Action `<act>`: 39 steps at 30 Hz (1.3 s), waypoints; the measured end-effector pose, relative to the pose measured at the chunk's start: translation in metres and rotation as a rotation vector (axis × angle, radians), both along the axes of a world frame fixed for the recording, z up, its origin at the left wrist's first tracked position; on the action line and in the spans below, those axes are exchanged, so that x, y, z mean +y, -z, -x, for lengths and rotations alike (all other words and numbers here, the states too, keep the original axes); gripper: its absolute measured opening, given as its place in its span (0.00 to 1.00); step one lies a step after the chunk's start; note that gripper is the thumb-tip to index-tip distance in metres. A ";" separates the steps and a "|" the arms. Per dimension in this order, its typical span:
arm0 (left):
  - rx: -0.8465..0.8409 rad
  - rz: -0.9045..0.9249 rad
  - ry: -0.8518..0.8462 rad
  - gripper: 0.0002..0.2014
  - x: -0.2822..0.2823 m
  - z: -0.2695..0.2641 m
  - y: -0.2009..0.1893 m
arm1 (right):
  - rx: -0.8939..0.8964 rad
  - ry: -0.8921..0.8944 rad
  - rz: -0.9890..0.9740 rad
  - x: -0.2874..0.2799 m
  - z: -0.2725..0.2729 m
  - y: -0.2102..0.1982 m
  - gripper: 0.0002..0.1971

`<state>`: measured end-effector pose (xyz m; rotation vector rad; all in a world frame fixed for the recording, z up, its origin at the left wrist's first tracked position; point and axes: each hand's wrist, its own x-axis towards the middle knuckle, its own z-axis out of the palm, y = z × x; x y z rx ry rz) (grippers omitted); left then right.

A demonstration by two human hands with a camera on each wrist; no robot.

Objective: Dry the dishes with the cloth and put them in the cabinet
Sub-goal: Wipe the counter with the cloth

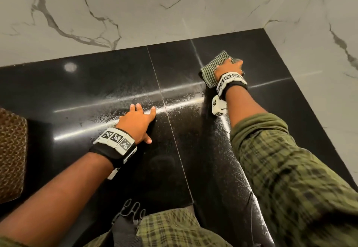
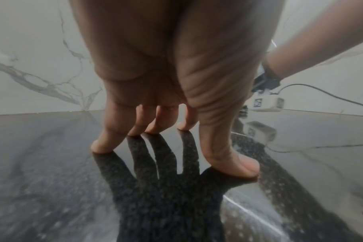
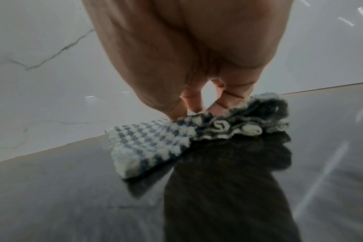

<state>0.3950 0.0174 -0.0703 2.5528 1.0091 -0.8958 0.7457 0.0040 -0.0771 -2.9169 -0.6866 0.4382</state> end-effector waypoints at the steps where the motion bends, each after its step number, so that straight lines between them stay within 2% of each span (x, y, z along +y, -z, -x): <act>1: 0.008 0.007 -0.003 0.60 0.001 -0.002 0.000 | -0.009 -0.020 -0.019 0.014 0.001 -0.001 0.32; 4: 0.027 0.037 -0.007 0.61 0.003 -0.005 0.001 | -0.029 -0.241 -0.025 0.047 0.024 -0.006 0.28; 7: 0.027 0.034 -0.006 0.61 0.002 -0.005 0.001 | -0.035 -0.417 0.043 0.065 0.042 0.007 0.33; 12: 0.011 0.020 0.001 0.61 0.001 -0.003 0.000 | -0.160 -0.447 0.124 0.053 0.017 0.012 0.29; 16: 0.008 0.011 -0.003 0.60 0.000 -0.003 -0.002 | -0.188 -0.378 0.130 0.004 0.015 0.010 0.28; 22: -0.012 -0.023 0.003 0.60 0.003 -0.001 0.000 | -0.184 -0.230 0.092 -0.112 0.037 0.018 0.27; 26: -0.038 -0.050 0.022 0.62 0.001 0.000 0.002 | -0.151 -0.036 0.049 -0.212 0.060 0.017 0.24; 30: -0.062 -0.048 0.031 0.61 -0.001 0.004 -0.004 | -0.134 0.171 0.041 -0.293 0.099 -0.004 0.31; 33: -0.086 -0.043 0.016 0.59 -0.005 0.008 -0.011 | -0.084 0.264 0.109 -0.343 0.129 -0.013 0.31; 36: -0.125 -0.026 0.009 0.53 -0.014 0.015 -0.020 | -0.066 0.327 0.038 -0.365 0.160 -0.008 0.24; 39: -0.245 -0.014 -0.002 0.46 -0.029 0.025 -0.023 | -0.055 0.183 -0.133 -0.351 0.195 -0.001 0.15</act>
